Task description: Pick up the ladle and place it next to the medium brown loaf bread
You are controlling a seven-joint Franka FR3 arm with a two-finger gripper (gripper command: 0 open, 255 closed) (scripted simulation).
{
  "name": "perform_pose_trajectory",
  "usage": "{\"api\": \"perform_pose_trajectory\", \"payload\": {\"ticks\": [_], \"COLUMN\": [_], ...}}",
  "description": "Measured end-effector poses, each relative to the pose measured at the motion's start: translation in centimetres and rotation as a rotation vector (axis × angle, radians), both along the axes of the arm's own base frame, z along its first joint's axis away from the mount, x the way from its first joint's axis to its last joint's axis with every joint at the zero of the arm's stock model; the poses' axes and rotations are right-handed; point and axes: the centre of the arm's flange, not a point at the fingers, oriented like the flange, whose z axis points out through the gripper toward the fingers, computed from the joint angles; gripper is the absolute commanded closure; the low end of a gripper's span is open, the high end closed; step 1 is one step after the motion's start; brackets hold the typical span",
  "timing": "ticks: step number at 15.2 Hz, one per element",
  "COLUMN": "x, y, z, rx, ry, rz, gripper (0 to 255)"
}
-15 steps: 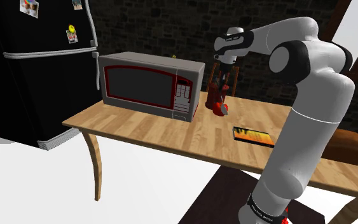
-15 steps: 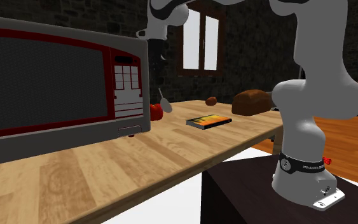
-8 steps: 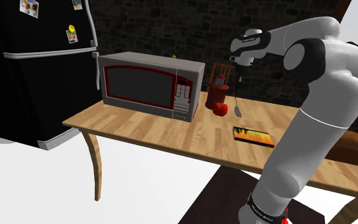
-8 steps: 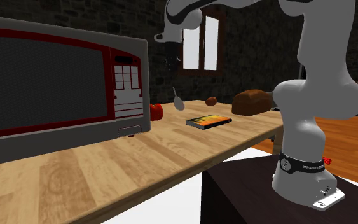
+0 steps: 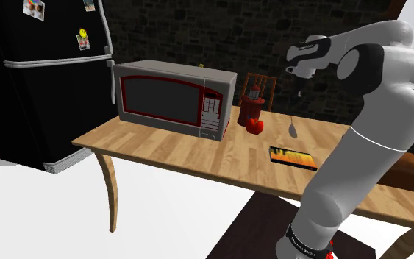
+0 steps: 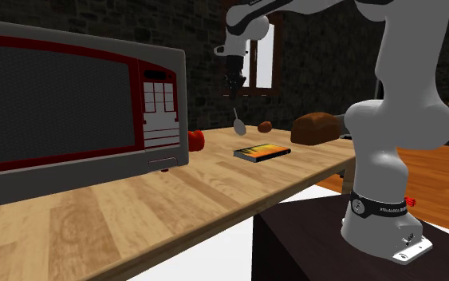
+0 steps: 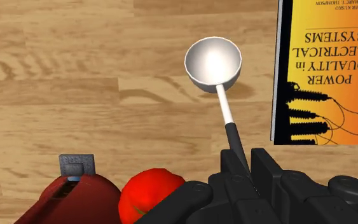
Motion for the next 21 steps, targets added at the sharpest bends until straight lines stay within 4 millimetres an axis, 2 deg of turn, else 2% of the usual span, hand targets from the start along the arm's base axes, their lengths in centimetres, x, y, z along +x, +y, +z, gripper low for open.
{"api": "perform_pose_trajectory", "payload": {"ticks": [15,21], "x": [-17.5,-24.0], "y": [-10.2,-14.0], "z": [-0.1,-0.3], "rx": [0.0,-0.001], "ry": [0.001,0.002], "rz": [-0.002,-0.001], "gripper": [255,255]}}
